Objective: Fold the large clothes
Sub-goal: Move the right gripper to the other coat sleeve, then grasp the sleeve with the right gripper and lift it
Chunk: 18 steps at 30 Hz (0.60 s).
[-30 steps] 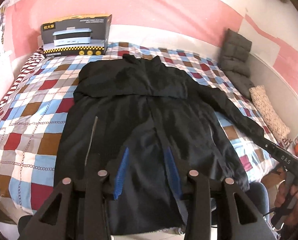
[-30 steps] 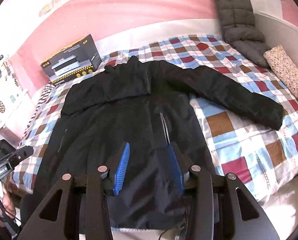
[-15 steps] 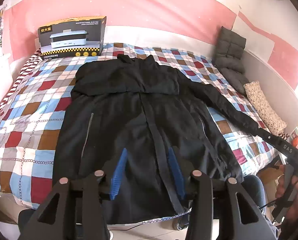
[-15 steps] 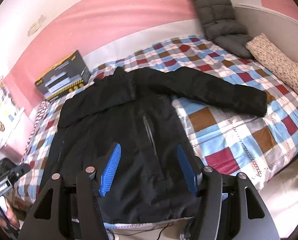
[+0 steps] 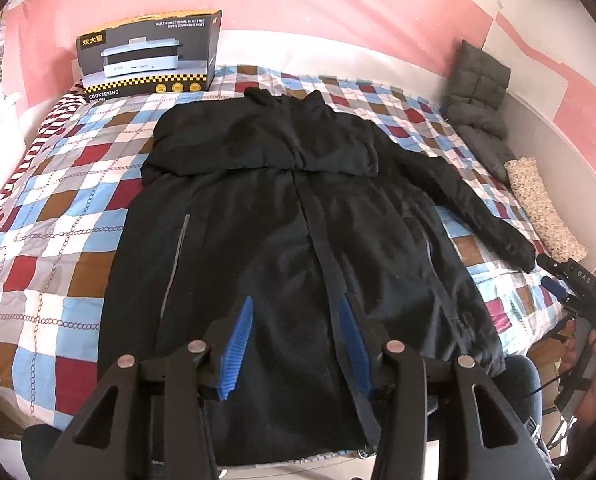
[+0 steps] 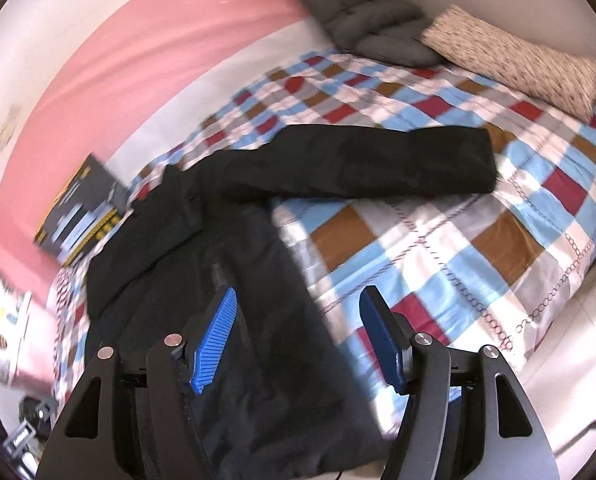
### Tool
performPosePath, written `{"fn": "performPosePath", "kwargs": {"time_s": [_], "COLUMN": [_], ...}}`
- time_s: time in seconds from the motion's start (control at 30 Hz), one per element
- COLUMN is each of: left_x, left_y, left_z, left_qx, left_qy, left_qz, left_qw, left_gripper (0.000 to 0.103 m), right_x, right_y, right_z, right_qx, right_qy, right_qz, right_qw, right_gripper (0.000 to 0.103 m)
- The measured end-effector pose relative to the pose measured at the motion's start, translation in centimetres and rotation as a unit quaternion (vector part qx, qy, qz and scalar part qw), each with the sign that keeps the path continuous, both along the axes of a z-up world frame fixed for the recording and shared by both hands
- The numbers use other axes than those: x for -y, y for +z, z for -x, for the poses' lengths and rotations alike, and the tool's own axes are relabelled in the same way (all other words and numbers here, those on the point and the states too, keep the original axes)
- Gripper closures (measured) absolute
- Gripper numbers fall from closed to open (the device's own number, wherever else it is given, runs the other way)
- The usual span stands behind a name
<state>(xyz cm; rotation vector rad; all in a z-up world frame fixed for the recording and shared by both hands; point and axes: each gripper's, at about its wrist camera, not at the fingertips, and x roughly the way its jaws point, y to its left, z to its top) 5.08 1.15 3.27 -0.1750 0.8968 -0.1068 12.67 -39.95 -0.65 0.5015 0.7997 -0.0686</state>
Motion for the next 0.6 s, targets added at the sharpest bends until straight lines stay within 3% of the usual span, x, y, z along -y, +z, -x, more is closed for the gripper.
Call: {"fn": "performPosePath", "kwargs": {"time_s": [0.33,0.6], "left_x": [1.0,0.7], "left_y": [-2.3,-4.0], "left_z": [-5.2,-8.8], "left_qx": [-0.024,-0.041], "left_qy": [-0.007,-0.008], "left_qz": [-0.015,-0.025], "left_qw": [0.9996,0.9988], "left_gripper": [0.056,0.056], "right_x": [7.3,13.1], "right_y": [-5.3,-10.0], "right_z": [-5.7,-9.8], "right_qx": [-0.046,-0.073], "right_qy": [-0.083,-0.144], "right_qz": [-0.017,-0.087], "right_qw": [0.995,0.983], "right_gripper": [0.038,0.038]}}
